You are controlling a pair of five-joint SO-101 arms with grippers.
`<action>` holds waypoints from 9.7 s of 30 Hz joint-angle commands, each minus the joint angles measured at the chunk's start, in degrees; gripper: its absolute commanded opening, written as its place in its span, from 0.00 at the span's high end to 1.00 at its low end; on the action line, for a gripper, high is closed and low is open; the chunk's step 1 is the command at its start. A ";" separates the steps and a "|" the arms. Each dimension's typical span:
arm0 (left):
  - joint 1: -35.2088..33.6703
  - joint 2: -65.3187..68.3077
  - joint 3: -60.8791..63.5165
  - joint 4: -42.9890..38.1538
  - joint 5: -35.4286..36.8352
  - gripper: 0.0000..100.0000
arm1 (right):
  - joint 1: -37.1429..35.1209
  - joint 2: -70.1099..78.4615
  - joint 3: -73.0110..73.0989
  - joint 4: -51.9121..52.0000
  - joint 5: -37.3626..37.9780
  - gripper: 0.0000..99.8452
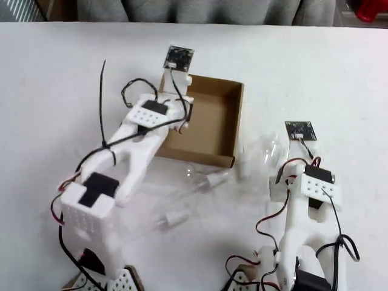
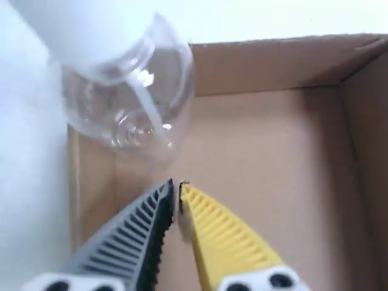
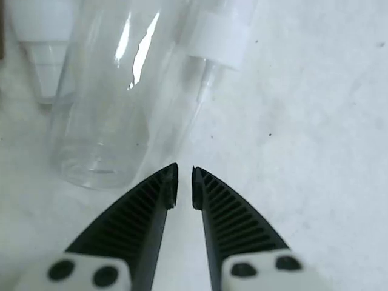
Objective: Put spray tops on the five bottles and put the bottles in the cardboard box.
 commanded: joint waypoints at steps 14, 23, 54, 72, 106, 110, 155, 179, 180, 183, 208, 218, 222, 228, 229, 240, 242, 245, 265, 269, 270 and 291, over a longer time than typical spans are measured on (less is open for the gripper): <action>-2.86 -27.91 16.97 9.76 -0.53 0.98 | 0.40 -1.01 -0.35 -0.84 0.53 0.98; -15.52 -44.00 23.38 22.07 -0.18 0.98 | 0.40 -1.01 0.26 -0.92 0.53 0.98; -60.44 -55.52 46.68 43.78 -5.80 0.64 | -0.04 -1.01 0.62 -1.63 0.62 0.98; -65.01 -55.08 59.43 27.78 -6.24 0.57 | -0.04 -1.01 0.62 -1.71 0.62 0.98; -50.77 -40.04 35.87 26.64 -8.62 0.92 | 0.40 -1.01 0.62 -1.71 0.62 0.98; -50.77 -33.45 30.24 26.29 -15.03 0.92 | 0.40 -1.01 0.62 -1.63 0.62 0.98; -52.79 -17.01 15.21 32.00 -9.67 0.65 | -0.04 -1.01 1.58 -3.74 0.62 0.98; -52.44 -16.92 17.67 27.52 -6.24 0.97 | -0.04 -1.01 1.58 -3.74 0.62 0.98; -52.44 -16.92 17.58 27.52 -6.24 0.98 | -0.04 -1.01 1.58 -3.74 0.62 0.98; -52.44 -17.01 17.14 27.43 -6.24 0.98 | -0.04 -1.01 1.58 -3.74 0.62 0.98; -59.03 -16.92 0.97 40.53 -14.33 0.98 | -33.71 -15.25 -17.41 31.69 0.62 0.98; -59.38 -17.01 0.97 40.53 -14.42 0.98 | -67.30 -11.12 -10.29 23.52 4.57 0.98; -59.38 -17.01 0.88 40.35 -14.42 0.98 | -72.75 -10.51 -10.11 22.20 9.85 0.98; -59.38 -17.01 0.79 40.35 -14.51 0.98 | -80.57 -10.51 -1.93 13.67 10.20 0.84; -59.38 -17.01 0.79 40.35 -14.95 0.98 | -81.10 -10.51 -0.79 12.09 10.20 0.82; -59.21 -17.01 0.79 40.35 -19.25 0.98 | -78.99 -10.51 0.62 4.62 10.29 0.85; -59.21 -17.01 0.79 40.35 -19.34 0.98 | -78.37 -10.51 0.62 3.74 10.46 0.85; -59.21 -17.01 0.18 40.62 -19.52 0.98 | -77.14 -10.42 0.62 2.86 10.81 0.83; -59.03 -17.01 0.26 40.44 -19.60 0.98 | -68.18 7.96 -5.89 -3.03 15.12 0.98; -59.03 -17.01 0.26 40.53 -19.60 0.98 | -67.12 7.78 -13.80 10.68 15.30 0.98; -59.03 -17.01 0.26 40.62 -19.60 0.98 | -66.51 7.43 -16.09 14.37 16.18 0.98; -54.81 -17.01 0.79 40.79 -19.60 0.98 | -5.41 -5.85 -34.73 41.54 61.89 0.98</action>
